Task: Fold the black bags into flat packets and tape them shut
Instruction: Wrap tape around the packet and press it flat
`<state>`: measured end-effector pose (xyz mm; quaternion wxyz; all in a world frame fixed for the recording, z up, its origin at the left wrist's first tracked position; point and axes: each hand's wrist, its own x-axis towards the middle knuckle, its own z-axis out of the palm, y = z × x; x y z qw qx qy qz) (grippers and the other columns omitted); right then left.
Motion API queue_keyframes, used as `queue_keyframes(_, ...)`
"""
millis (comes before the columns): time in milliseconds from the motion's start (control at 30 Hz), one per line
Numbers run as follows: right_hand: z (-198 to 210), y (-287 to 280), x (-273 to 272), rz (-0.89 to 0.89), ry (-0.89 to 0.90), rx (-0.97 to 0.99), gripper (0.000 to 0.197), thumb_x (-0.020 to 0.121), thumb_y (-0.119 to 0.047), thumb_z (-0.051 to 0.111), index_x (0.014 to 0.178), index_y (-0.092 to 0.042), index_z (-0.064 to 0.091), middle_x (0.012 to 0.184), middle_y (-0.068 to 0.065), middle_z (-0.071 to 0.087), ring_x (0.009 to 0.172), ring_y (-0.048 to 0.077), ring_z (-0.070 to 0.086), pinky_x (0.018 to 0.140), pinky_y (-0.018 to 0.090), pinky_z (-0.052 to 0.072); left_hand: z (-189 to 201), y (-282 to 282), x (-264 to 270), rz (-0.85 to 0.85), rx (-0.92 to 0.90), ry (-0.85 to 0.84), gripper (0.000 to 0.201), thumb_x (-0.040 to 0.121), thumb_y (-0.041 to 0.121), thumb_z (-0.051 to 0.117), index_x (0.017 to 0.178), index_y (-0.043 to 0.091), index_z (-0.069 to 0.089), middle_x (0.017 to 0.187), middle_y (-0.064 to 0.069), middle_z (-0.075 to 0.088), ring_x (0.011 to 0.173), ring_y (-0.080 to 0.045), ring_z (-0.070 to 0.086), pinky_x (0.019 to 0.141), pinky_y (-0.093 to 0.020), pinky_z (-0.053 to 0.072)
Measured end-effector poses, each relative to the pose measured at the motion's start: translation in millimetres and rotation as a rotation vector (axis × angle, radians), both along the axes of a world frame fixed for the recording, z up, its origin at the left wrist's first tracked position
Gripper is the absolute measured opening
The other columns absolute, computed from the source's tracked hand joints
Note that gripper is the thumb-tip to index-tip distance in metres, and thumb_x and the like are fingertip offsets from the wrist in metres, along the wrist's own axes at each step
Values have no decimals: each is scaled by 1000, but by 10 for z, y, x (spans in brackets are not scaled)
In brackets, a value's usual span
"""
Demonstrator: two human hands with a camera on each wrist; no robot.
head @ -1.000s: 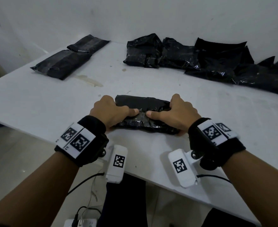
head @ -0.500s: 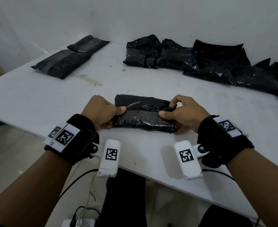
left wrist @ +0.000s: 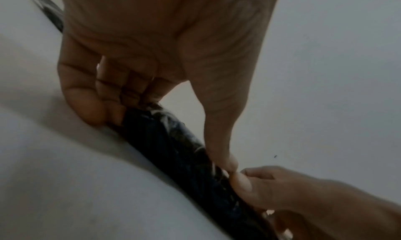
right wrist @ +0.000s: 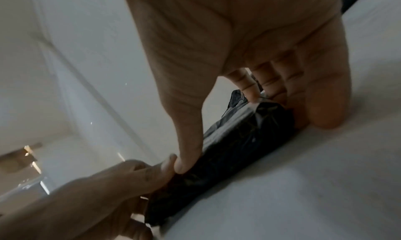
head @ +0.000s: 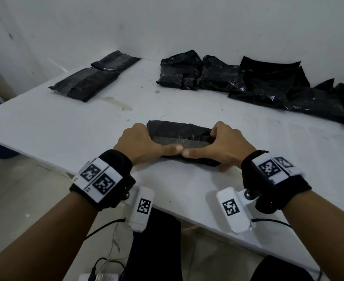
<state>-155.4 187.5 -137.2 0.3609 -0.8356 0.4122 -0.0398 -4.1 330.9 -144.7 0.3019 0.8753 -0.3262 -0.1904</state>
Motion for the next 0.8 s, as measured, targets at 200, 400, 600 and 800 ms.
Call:
queue_keyframes(200,-100,-87,24,81,43,-192,95,30,-80,79,94,-19,44,101,4,53,86,21,57,62,38,55,38,-15,-6,-75,36,-145,53,57,51,90,61,25,44,64,7,48,59,-5,48,43,-14,29)
queue_keyframes(400,-63,-141,-49,154,3,-277,76,49,-60,89,93,-7,59,90,8,61,84,19,54,60,33,48,5,-2,89,-140,23,-152,44,62,40,91,60,21,51,57,6,51,55,-3,48,39,-8,33)
queue_keyframes(600,-57,-204,-119,147,-39,-199,64,52,-42,95,98,-11,63,82,1,62,77,9,56,56,19,41,-36,27,197,-159,-10,-19,38,60,30,93,69,3,68,50,-3,66,46,-13,61,44,-12,41)
queue_keyframes(800,-54,-233,-132,119,-59,-118,63,52,-30,98,102,-11,64,80,3,65,73,14,63,62,22,44,-17,49,276,-191,-63,164,32,61,12,92,77,-5,70,61,-8,71,61,-29,72,65,-38,60)
